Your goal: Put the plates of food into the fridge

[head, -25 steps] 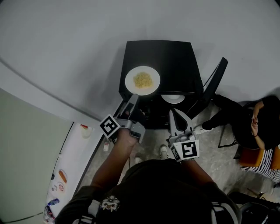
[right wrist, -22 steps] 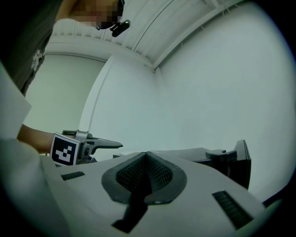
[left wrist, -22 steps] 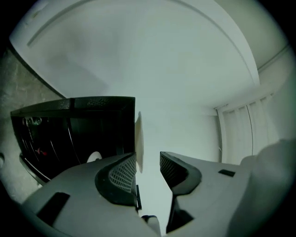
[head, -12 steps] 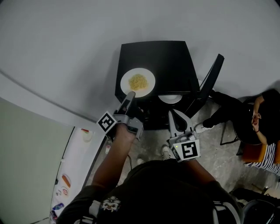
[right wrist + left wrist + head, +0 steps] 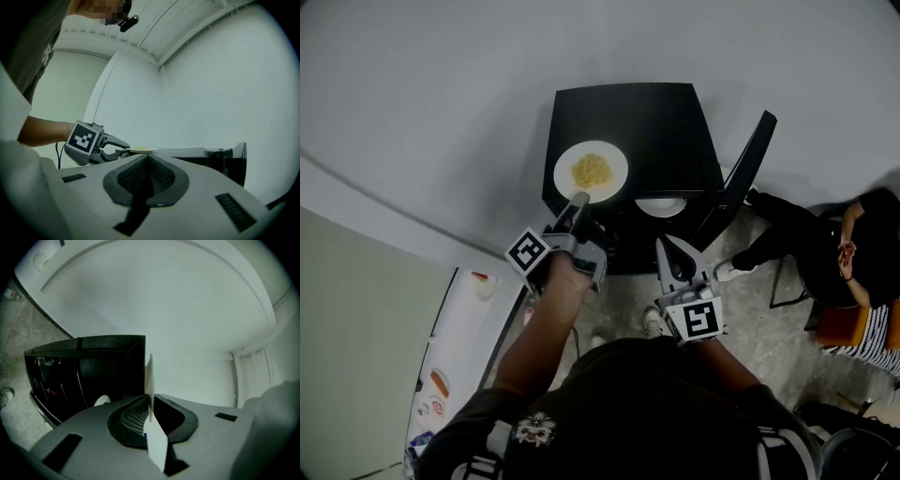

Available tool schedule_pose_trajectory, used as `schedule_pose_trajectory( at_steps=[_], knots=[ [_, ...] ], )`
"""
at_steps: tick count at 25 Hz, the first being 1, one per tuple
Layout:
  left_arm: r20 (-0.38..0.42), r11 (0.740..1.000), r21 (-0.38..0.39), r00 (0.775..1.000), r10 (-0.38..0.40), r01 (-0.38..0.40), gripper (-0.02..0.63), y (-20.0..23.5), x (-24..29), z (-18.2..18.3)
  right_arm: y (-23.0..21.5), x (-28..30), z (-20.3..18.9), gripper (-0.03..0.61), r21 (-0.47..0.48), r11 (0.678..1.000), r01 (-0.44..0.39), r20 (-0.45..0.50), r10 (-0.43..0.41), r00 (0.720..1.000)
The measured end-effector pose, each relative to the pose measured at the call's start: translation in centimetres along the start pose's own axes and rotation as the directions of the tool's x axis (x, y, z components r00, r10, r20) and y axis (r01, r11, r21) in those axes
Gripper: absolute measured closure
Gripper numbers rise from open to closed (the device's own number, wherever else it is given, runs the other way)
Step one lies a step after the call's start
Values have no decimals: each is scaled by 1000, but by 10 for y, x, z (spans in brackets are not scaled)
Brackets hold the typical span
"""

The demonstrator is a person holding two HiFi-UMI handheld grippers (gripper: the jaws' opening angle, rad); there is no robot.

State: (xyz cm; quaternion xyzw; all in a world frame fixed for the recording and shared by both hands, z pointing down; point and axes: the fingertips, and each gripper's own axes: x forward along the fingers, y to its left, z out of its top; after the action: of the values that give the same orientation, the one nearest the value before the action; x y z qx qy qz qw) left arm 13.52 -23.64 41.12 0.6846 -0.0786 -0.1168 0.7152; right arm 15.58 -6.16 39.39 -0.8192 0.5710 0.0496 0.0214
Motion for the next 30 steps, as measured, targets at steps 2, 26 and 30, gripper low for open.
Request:
schedule_pose_trajectory(
  at_steps=[2, 26, 30],
  knots=[
    [3, 1000, 7, 1000, 1, -1, 565, -1, -1, -1, 0, -1, -3, 554, -5, 1000, 2, -18, -2, 1000],
    [-106, 998, 27, 993, -54, 58, 577, -20, -78, -43, -1, -4, 2, 554, -16, 995, 103, 15, -103, 995],
    [-140, 999, 24, 989, -45, 48, 577, -11, -95, -50, -11, -9, 3, 554, -32, 988, 153, 29, -152, 988]
  ],
)
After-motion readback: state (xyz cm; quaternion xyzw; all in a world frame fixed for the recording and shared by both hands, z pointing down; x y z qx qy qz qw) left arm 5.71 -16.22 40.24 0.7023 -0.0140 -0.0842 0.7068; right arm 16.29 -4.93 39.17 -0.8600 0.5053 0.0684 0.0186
